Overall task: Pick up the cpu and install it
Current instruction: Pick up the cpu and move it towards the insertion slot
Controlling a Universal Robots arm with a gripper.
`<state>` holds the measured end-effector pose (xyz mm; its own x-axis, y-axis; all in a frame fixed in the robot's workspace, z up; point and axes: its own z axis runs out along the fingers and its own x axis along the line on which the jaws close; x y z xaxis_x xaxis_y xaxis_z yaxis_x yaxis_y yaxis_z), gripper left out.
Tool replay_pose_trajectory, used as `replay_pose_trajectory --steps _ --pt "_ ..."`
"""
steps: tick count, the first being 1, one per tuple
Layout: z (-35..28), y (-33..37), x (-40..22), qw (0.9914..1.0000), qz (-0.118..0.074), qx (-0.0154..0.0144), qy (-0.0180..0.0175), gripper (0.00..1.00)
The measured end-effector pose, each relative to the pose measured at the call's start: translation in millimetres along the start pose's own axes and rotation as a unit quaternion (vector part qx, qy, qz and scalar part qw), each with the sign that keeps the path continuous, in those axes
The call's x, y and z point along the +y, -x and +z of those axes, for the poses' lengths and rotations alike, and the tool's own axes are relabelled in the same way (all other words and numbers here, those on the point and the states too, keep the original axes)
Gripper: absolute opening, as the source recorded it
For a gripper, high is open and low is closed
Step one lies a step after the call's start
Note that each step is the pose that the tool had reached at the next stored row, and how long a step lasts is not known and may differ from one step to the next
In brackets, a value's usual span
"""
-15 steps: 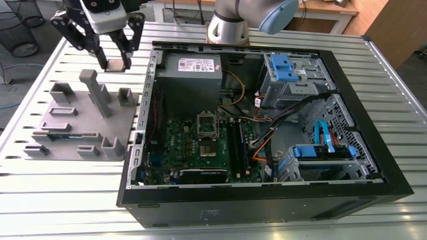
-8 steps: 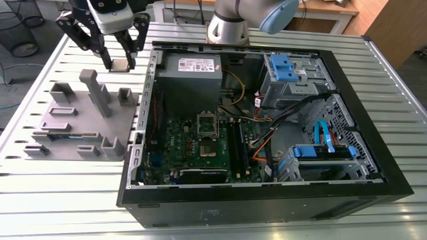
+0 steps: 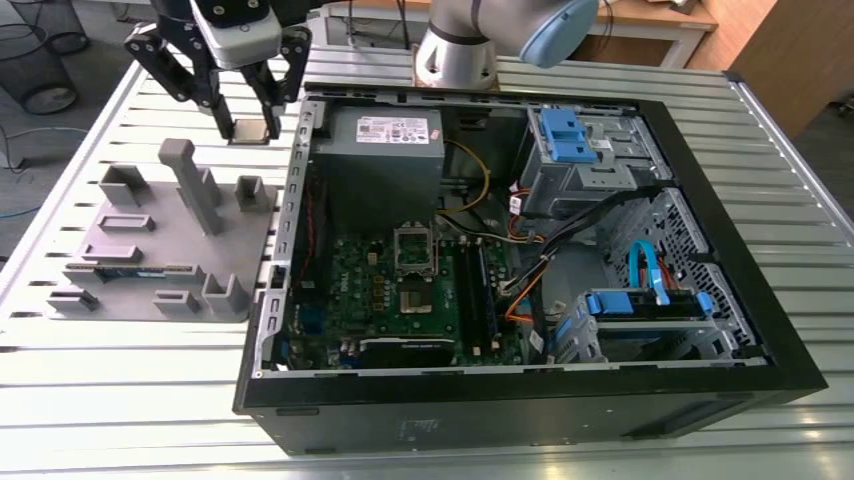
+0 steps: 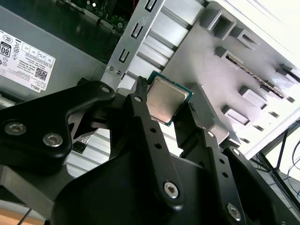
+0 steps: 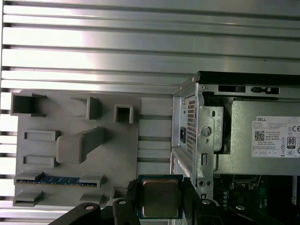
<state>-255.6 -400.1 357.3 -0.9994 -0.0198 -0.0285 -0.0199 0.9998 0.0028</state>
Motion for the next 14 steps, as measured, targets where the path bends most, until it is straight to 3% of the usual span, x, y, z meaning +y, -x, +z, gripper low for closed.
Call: replay_pose_trajectory --steps 14 --pt "0.6 20.8 -0.4 1.0 0.0 0.0 0.0 0.47"
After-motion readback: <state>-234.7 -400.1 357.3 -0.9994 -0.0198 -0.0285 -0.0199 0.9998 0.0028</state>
